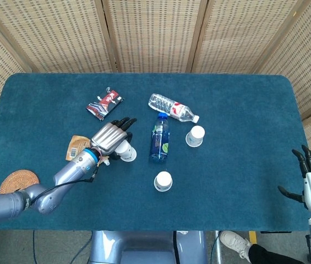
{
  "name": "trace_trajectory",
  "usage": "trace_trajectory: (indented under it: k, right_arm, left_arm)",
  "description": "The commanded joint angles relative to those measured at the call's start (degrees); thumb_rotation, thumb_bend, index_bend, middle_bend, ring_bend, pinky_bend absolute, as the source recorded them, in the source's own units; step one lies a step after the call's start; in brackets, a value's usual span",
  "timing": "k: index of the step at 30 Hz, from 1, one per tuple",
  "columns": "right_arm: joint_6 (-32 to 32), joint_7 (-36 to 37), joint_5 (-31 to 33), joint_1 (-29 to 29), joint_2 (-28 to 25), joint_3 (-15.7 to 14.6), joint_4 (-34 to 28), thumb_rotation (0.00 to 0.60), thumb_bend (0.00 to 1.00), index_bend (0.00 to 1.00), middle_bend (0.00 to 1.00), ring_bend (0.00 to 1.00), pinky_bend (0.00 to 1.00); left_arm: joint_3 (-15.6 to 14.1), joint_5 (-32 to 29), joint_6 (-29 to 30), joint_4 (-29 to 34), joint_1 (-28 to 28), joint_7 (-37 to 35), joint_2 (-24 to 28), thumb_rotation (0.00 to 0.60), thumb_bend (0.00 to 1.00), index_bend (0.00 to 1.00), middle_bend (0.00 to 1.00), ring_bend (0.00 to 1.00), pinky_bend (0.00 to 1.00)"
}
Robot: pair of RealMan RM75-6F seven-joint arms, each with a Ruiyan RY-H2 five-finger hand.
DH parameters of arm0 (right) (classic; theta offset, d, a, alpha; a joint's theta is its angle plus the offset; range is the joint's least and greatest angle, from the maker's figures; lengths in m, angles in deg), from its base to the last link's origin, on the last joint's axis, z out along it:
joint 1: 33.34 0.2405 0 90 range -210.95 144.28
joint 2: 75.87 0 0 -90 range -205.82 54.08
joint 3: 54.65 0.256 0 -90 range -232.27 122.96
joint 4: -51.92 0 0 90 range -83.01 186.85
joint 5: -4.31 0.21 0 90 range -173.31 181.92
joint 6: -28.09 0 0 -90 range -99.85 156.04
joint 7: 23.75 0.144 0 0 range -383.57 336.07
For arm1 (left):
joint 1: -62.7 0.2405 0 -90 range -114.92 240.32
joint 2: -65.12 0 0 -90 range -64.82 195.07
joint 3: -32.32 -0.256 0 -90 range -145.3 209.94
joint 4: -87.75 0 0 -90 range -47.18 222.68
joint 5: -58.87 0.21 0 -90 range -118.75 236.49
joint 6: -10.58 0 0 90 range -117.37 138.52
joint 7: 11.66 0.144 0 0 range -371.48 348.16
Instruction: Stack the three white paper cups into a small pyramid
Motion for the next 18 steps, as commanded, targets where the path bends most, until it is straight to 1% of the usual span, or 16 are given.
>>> trace_trajectory:
  k: [1,4,7,18]
  right_arm:
    - [-0.10,-0.15,-0.06,-0.03,0.00,-0.02,-0.14,0.600,0.15,0.15,0.00,0.00,0.05]
    - [-0.10,-0.39,-0.15,-0.03,0.02,-0.11,-0.21,0.600,0.15,0.15,0.00,0.00,0.05]
    - [-0.15,-0.72,-0.38,-0.01,0.05,-0.23,-0.41,0.600,0.15,0.15,0.00,0.00,0.05]
    - [-0.54,-0.23,-0.42,-0.23,-0.15,-0.16,-0.50,0.600,0.15,0.15,0.00,0.00,0.05]
  left_arm:
    - [-1.53,3.10,-0.21,1.84,1.13,-1.53,1.18,0.600,0.19,0.46,0.00,0.05,0.20]
    - [-2.57,5.43,-0.06,2.66,1.56,-1.83,1.24,0.600,0.19,0.46,0.00,0.05,0.20]
    - [-3.48,7.52,0.74,2.78,1.88,-1.58,0.15,0.600,0.19,0.46,0.00,0.05,0.20]
    - [-4.25,9.20,0.01,3.27,0.88,-0.96,-3.46,0.600,0.19,0.46,0.00,0.05,0.20]
